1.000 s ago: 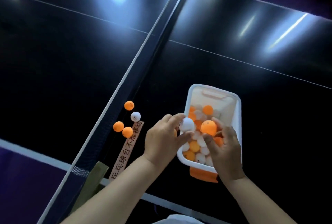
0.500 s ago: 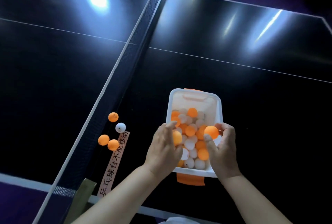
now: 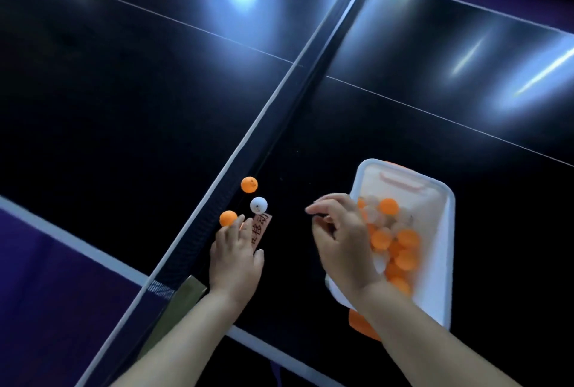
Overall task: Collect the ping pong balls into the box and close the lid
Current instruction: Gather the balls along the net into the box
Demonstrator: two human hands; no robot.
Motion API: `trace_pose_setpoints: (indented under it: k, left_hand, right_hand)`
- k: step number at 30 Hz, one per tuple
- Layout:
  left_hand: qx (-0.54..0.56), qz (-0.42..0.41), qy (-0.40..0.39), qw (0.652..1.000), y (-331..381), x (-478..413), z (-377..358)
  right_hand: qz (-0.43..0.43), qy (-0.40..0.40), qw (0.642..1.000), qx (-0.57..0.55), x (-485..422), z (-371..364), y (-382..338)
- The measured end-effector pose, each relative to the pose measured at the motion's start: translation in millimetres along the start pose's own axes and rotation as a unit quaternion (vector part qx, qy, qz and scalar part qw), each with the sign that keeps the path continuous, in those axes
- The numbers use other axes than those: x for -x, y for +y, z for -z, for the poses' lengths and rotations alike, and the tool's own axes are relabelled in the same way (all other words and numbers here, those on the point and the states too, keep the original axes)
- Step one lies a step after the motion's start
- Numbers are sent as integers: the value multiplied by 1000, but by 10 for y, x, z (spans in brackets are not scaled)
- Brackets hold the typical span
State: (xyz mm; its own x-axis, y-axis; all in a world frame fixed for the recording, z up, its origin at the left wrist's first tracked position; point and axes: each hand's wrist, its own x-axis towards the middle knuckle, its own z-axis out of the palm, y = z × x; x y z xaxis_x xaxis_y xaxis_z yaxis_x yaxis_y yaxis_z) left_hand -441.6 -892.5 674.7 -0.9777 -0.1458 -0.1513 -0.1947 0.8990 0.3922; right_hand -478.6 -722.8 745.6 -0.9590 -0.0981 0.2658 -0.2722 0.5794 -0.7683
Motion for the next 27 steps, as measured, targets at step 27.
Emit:
trace_pose_setpoints:
  k: [27]
  left_hand:
    - [-63, 36, -19, 997, -477, -392, -159]
  right_hand:
    - [-222, -163, 949, 155, -833, -1637, 371]
